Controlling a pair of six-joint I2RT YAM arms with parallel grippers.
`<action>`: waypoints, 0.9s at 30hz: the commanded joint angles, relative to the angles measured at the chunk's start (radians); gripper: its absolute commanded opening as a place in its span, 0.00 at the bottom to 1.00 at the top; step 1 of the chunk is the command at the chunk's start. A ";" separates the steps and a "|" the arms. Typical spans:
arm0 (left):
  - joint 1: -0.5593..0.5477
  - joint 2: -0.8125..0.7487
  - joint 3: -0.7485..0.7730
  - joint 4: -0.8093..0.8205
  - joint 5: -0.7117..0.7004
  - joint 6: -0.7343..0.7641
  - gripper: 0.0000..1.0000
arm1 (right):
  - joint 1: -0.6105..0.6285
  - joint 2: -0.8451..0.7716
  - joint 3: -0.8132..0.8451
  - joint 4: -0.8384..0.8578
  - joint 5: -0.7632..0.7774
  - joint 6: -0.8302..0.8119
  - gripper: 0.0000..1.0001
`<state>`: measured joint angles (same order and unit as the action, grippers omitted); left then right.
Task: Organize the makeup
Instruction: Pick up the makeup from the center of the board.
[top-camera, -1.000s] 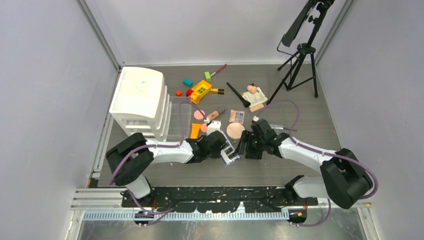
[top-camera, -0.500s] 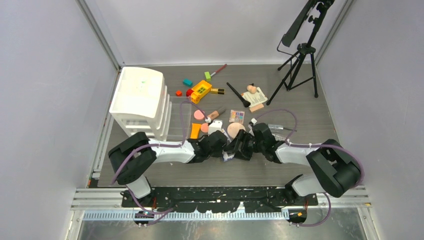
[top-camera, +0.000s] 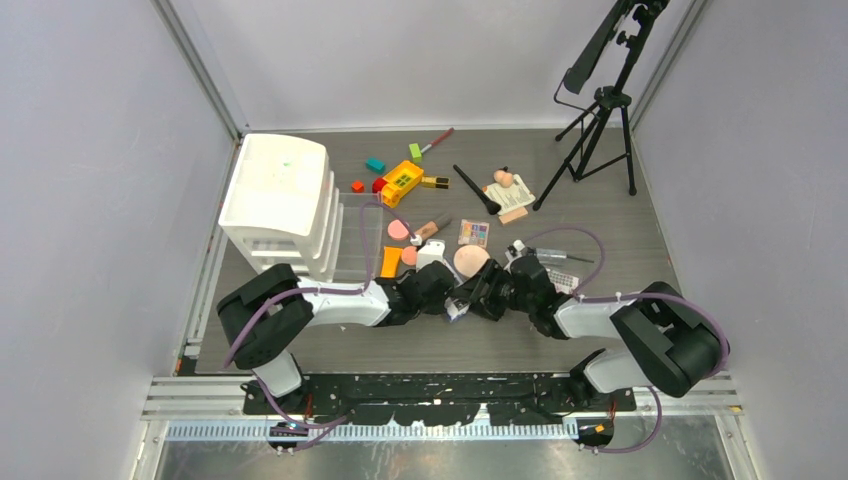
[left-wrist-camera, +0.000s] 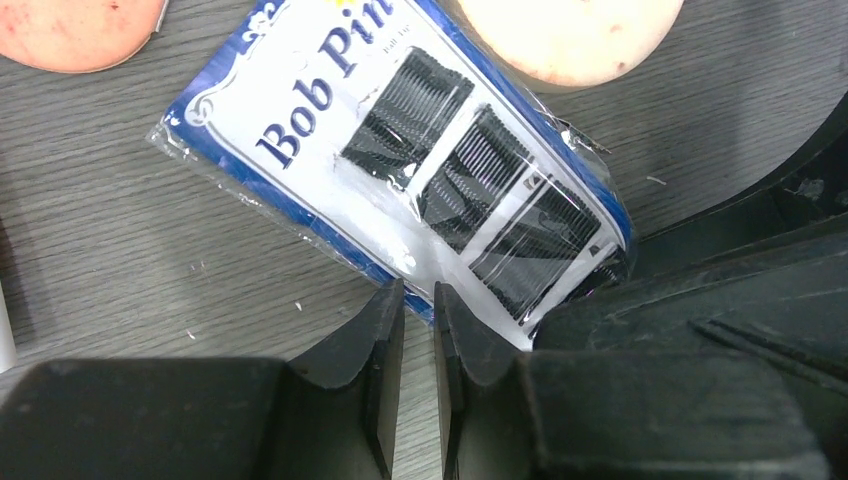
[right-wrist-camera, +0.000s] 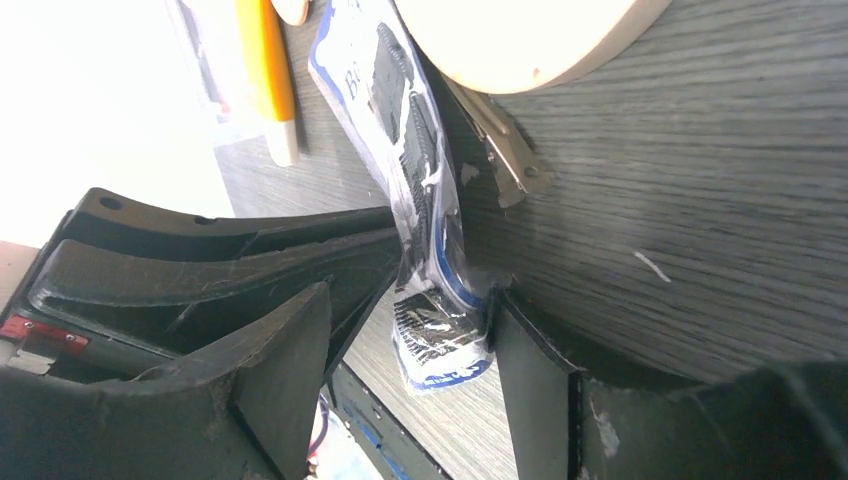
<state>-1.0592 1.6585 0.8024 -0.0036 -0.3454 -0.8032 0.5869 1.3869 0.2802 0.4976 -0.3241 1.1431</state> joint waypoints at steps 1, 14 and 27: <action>-0.010 0.055 -0.035 -0.083 0.030 0.003 0.19 | -0.004 0.008 -0.069 0.061 0.155 -0.005 0.66; -0.009 0.069 -0.033 -0.078 0.034 0.002 0.19 | -0.004 0.067 -0.132 0.391 0.146 0.097 0.66; -0.010 0.100 -0.018 -0.071 0.045 0.003 0.18 | -0.005 0.030 -0.148 0.443 0.169 0.188 0.65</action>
<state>-1.0611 1.6833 0.8120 0.0387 -0.3431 -0.8040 0.5850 1.4628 0.1432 0.8890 -0.2005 1.2995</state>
